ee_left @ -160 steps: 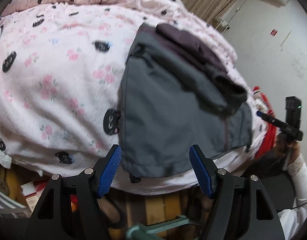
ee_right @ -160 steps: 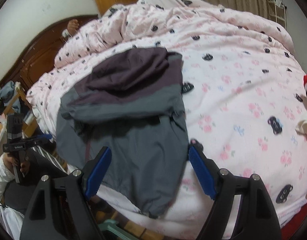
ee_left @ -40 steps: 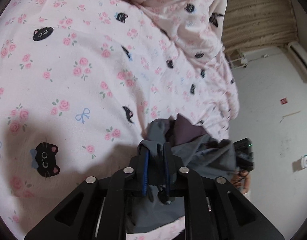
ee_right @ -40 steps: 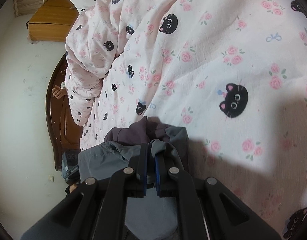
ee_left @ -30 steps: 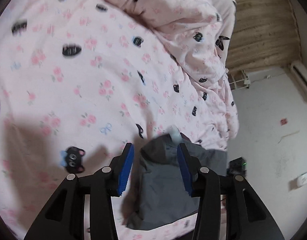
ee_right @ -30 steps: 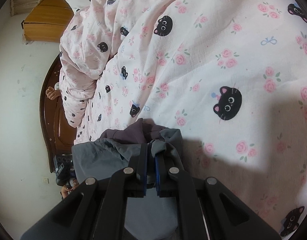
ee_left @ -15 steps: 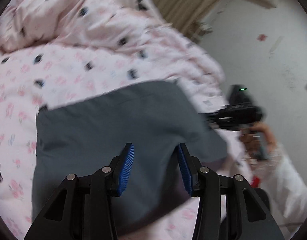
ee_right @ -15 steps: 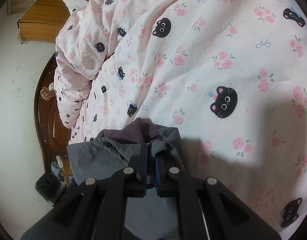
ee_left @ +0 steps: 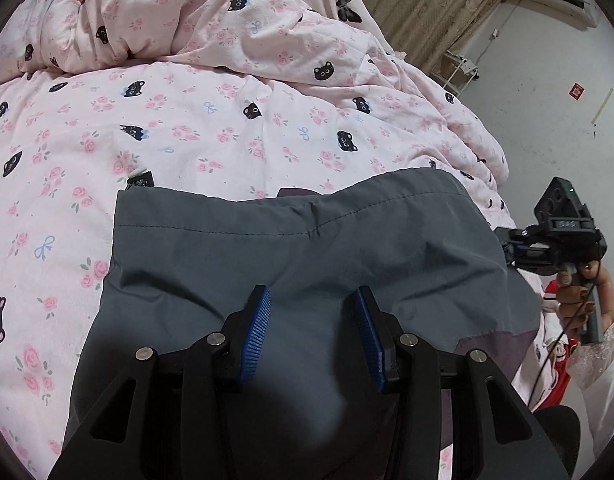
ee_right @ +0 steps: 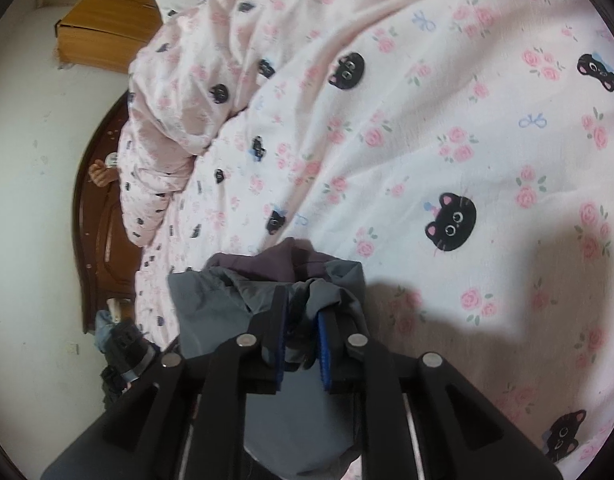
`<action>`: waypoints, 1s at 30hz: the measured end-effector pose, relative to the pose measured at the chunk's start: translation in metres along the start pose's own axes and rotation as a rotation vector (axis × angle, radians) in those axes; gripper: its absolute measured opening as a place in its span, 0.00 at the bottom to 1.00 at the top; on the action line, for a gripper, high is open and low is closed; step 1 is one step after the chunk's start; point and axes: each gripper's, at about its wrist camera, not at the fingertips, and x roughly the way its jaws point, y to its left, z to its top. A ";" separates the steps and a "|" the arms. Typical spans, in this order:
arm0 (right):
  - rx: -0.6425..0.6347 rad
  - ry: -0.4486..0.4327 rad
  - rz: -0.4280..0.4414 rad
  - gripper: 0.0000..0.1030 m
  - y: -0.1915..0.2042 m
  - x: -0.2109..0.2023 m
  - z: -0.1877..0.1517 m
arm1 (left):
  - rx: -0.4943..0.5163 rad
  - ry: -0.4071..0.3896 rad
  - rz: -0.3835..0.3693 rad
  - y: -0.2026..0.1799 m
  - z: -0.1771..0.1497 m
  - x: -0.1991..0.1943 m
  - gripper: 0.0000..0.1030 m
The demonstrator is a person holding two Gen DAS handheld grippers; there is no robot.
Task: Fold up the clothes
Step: 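Lower the folded hem onto the jacket and open both tools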
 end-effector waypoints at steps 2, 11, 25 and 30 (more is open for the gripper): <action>0.007 -0.002 0.014 0.17 -0.001 -0.003 0.001 | -0.004 -0.001 0.002 0.000 0.000 0.001 0.38; 0.076 -0.078 -0.020 0.52 -0.010 -0.021 0.005 | -0.024 0.001 0.000 0.002 -0.001 0.001 0.38; -0.504 -0.279 -0.155 0.64 0.104 -0.031 -0.065 | -0.016 0.008 0.022 0.000 -0.001 0.001 0.38; -0.679 -0.291 -0.284 0.64 0.138 0.025 -0.103 | -0.015 0.008 0.028 -0.001 0.000 0.001 0.38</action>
